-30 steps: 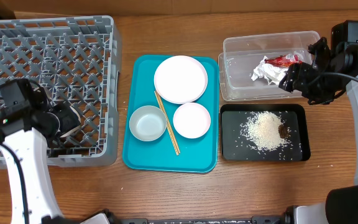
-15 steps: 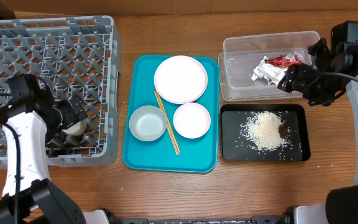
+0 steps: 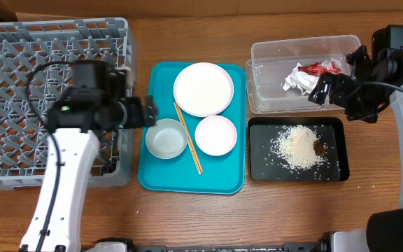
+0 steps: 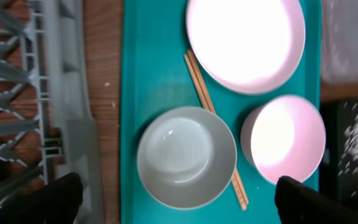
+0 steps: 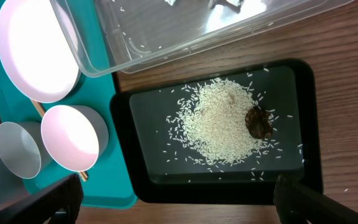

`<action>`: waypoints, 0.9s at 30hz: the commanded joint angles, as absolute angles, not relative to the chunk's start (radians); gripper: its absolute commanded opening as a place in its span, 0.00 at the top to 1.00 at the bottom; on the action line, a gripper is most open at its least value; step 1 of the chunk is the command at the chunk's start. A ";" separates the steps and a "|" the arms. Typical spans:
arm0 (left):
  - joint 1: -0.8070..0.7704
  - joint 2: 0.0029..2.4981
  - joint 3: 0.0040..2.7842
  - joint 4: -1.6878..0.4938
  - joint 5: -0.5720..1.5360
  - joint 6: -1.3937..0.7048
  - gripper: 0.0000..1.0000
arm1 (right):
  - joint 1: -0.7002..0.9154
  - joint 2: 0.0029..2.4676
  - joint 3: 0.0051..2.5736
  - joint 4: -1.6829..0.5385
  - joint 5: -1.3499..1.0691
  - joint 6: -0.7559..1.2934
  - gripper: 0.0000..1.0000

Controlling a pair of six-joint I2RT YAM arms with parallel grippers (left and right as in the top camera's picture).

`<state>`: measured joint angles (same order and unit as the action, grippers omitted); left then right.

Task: Sort waste into correct bins and load items into the dishwasher
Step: 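Grasp the small white bowl on the tray with the left gripper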

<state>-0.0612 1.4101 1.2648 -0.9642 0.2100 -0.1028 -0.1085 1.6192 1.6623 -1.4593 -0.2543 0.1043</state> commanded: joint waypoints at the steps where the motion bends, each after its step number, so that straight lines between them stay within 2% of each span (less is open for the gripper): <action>1: -0.203 1.455 1.278 -0.991 0.055 -0.074 0.00 | -0.107 1.608 1.670 -1.457 -0.247 0.104 0.00; 5: -0.336 1.581 1.276 -1.015 -0.018 -0.074 0.07 | -0.107 1.608 1.670 -1.461 -0.247 0.104 0.00; 9: -0.414 1.753 1.276 -1.017 -0.007 -0.075 0.21 | -0.107 1.608 1.670 -1.462 -0.247 0.104 0.00; 11: -0.437 1.803 1.276 -1.017 -0.004 -0.075 0.33 | -0.107 1.608 1.670 -1.461 -0.247 0.104 0.00; 13: -0.467 1.873 1.276 -1.020 0.000 -0.075 0.55 | -0.107 1.608 1.670 -1.462 -0.247 0.104 0.00; 14: -0.472 1.884 1.276 -1.021 -0.002 -0.075 0.58 | -0.107 1.608 1.670 -1.462 -0.247 0.104 0.00; 15: -0.474 1.898 1.276 -1.021 -0.008 -0.075 0.66 | -0.107 1.608 1.670 -1.462 -0.247 0.104 0.00; 16: -0.474 1.901 1.276 -1.018 -0.010 -0.075 0.83 | -0.107 1.608 1.670 -1.462 -0.247 0.104 0.00; 19: -0.472 1.901 1.276 -1.009 -0.011 -0.075 0.85 | -0.107 1.608 1.670 -1.467 -0.247 0.104 0.00; 21: -0.472 1.901 1.276 -1.010 -0.011 -0.075 0.96 | -0.107 1.608 1.670 -1.469 -0.247 0.104 0.00; 27: -0.472 1.889 1.323 -1.058 -0.093 -0.167 0.96 | -0.107 1.608 1.670 -1.472 -0.247 0.104 0.00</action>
<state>-0.4709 1.8984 1.2793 -1.0348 -0.0490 -0.1055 -0.1085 1.6196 1.6623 -1.4708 -0.2543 0.1036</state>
